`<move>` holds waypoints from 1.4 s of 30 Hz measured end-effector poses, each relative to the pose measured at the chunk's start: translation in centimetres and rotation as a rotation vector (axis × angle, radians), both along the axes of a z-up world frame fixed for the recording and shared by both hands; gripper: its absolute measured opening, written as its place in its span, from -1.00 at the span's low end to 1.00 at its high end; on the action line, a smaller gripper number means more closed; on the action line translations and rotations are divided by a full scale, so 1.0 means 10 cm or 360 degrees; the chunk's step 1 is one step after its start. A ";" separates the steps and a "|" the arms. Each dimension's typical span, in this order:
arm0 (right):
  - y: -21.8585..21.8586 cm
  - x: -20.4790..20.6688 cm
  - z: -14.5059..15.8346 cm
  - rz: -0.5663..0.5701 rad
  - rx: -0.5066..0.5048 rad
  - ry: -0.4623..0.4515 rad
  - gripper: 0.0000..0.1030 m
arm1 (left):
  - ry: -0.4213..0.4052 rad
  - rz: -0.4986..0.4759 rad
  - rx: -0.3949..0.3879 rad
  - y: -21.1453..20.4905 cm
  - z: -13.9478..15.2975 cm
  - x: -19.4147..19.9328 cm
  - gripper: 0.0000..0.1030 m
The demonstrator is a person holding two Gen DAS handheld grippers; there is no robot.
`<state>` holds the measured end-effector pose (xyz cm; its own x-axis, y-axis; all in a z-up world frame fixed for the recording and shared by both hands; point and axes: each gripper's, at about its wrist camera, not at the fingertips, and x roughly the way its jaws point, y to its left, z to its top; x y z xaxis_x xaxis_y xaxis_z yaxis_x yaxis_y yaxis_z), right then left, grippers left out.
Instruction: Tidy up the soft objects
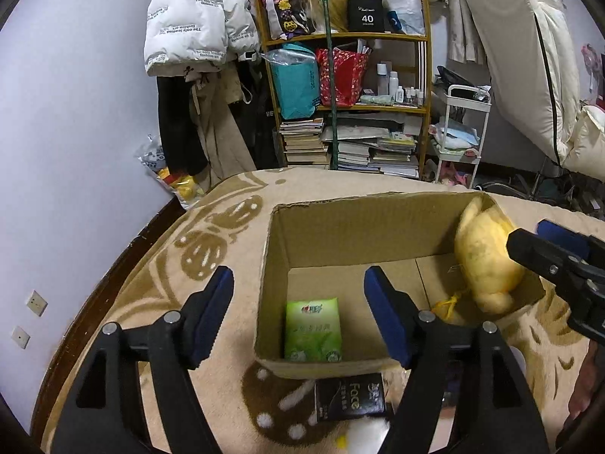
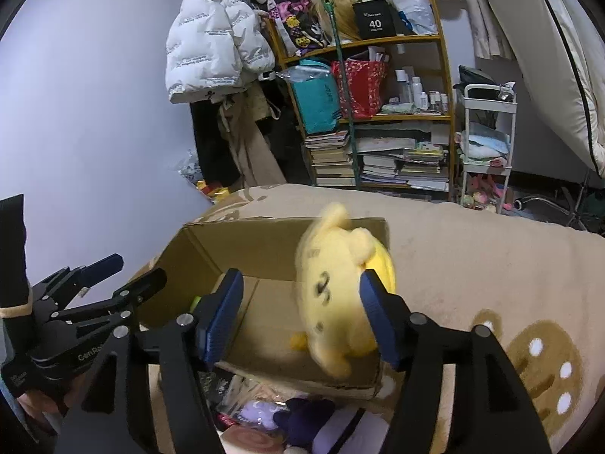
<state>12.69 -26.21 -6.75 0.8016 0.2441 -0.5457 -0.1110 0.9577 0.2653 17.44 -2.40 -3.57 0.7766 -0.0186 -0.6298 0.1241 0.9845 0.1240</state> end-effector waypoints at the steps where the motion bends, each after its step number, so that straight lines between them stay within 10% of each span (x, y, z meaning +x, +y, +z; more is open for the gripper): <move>1: 0.01 -0.04 0.03 -0.0004 -0.0013 -0.0025 0.74 | -0.0004 0.0002 0.0003 0.01 0.02 -0.03 0.54; 8: 0.01 -0.25 0.15 -0.0037 -0.0038 -0.0055 0.95 | -0.0015 0.0031 0.0011 0.10 0.13 -0.27 0.84; 42: 0.06 -1.15 0.16 -0.0029 0.0031 0.0078 1.00 | 0.0285 0.0094 0.0038 0.37 0.07 -1.09 0.90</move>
<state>1.16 -25.60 -5.16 0.7784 0.2406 -0.5799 -0.0797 0.9540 0.2889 6.58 1.32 -2.86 0.6514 0.0402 -0.7576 0.0886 0.9877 0.1286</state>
